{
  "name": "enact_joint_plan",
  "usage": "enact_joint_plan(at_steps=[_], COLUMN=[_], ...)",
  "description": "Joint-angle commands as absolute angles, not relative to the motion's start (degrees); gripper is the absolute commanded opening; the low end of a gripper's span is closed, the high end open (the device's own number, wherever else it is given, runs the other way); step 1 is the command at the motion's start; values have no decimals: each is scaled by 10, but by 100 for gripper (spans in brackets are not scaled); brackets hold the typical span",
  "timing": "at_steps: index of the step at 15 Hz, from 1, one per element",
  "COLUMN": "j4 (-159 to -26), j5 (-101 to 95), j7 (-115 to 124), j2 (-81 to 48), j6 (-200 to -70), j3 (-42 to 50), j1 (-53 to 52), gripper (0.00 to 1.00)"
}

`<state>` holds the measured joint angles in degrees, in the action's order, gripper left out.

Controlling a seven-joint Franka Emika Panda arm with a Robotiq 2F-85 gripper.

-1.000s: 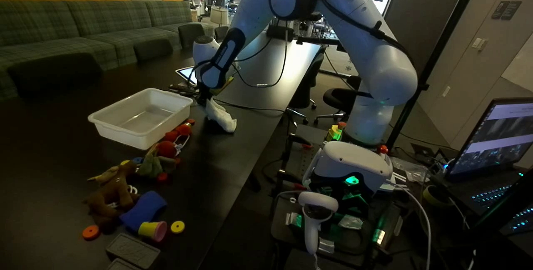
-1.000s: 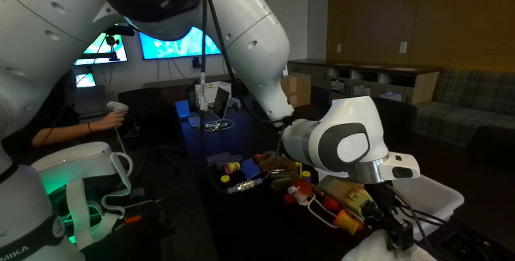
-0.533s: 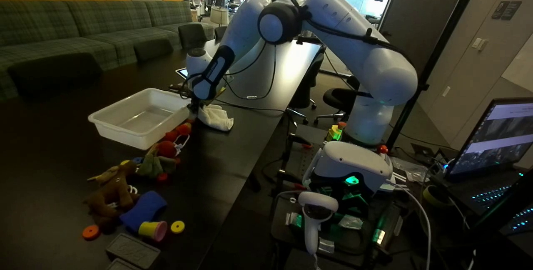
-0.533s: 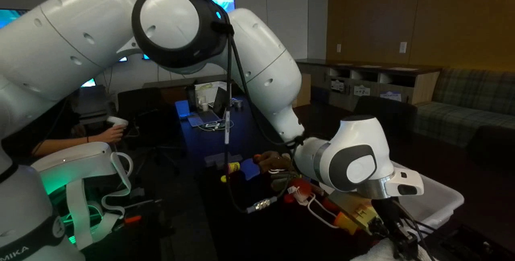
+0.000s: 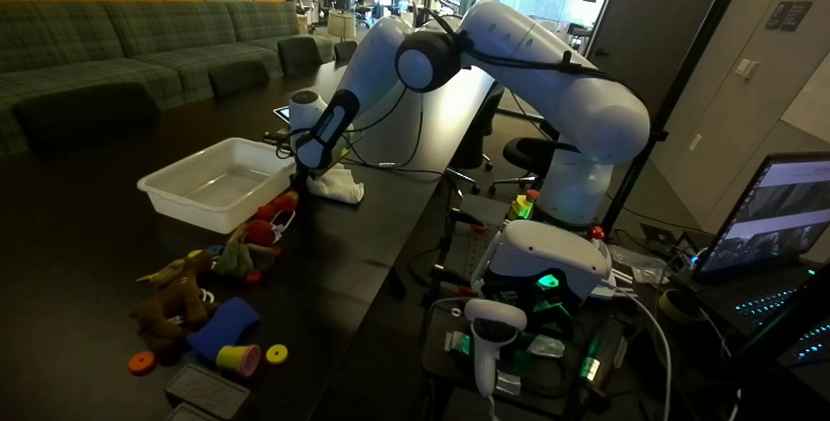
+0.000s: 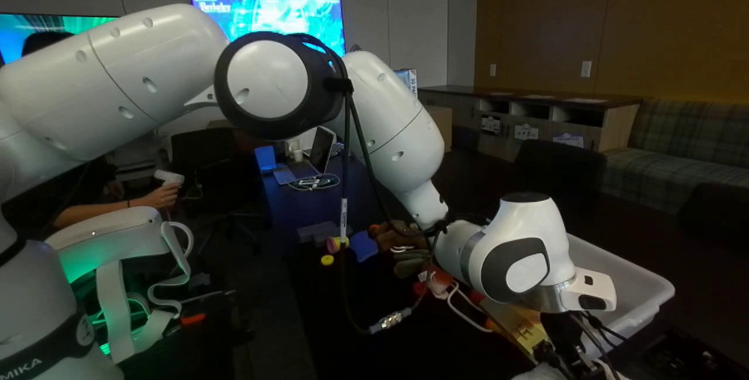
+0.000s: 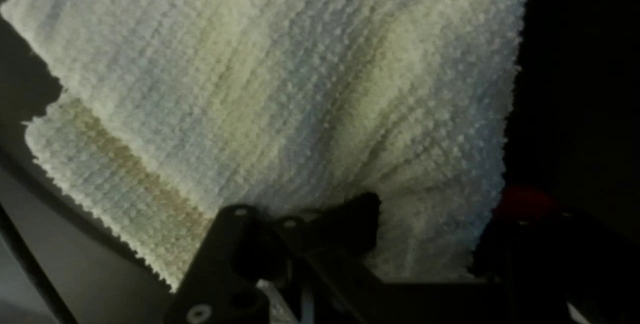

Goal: Use the cloth to push the objects on the table to the left

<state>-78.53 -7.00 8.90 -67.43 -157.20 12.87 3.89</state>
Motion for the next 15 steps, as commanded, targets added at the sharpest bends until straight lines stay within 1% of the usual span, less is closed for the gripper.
enact_joint_plan(at_steps=[1,8,15], j4=[-754,-834,-915], j5=[-47,-40,-36], j7=[86,67,74], j2=[-699,-649,-609], j6=[-1567,-1600,-1636], j3=[108,54,7], j1=[47,33,-14], gripper=[7,7,7])
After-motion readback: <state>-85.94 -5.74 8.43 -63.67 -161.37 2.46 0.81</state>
